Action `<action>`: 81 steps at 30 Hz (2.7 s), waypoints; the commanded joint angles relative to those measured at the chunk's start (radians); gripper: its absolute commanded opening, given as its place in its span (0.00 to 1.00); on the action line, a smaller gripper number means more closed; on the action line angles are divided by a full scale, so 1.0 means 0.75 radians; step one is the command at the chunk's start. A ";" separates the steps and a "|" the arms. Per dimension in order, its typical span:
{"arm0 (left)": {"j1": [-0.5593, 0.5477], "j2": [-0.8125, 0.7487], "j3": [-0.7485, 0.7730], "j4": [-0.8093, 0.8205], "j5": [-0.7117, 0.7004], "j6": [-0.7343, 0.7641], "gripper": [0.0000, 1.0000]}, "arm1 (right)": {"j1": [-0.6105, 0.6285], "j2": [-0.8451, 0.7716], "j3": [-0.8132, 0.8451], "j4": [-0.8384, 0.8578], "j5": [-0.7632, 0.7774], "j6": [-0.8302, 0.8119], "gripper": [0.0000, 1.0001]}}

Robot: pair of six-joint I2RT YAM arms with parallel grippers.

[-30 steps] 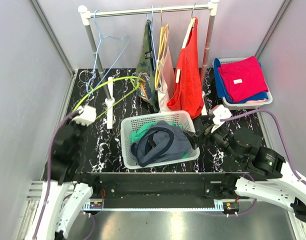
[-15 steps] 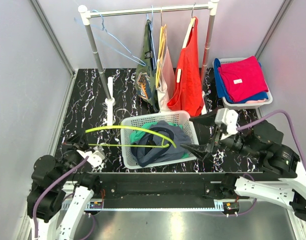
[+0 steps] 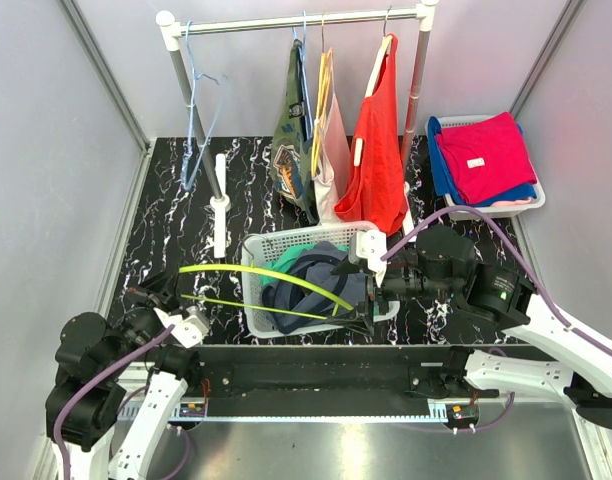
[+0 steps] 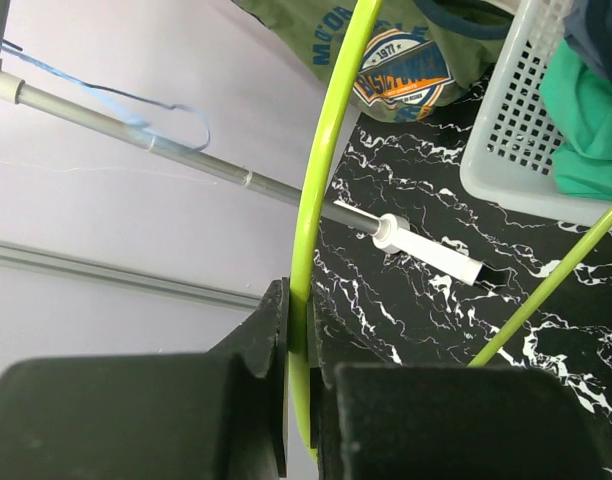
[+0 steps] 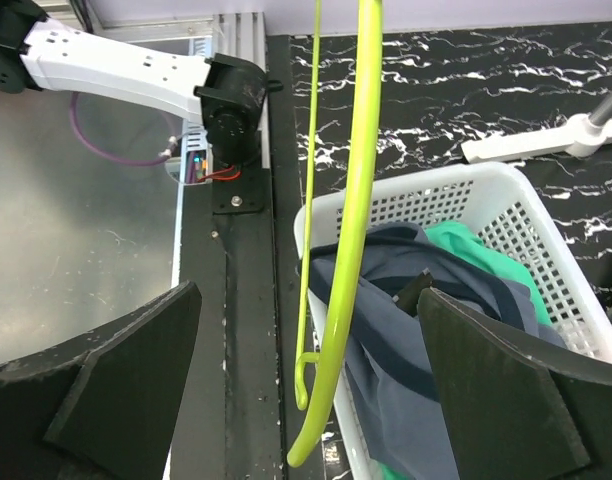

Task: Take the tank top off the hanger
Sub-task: Pick up the hanger at the center of the board.

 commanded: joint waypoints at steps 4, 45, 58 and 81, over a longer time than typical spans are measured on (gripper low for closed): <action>0.002 0.036 0.073 0.065 0.057 -0.104 0.00 | -0.002 -0.007 -0.001 0.033 -0.080 0.007 0.98; 0.000 0.240 0.392 -0.123 0.386 -0.801 0.99 | -0.004 -0.101 -0.009 -0.002 0.123 -0.130 0.00; 0.000 0.373 0.494 -0.250 0.687 -0.730 0.99 | -0.002 -0.195 -0.013 -0.119 0.125 -0.124 0.00; 0.000 0.694 0.582 -0.857 0.883 -0.129 0.44 | -0.004 -0.203 0.055 -0.180 0.110 -0.167 0.00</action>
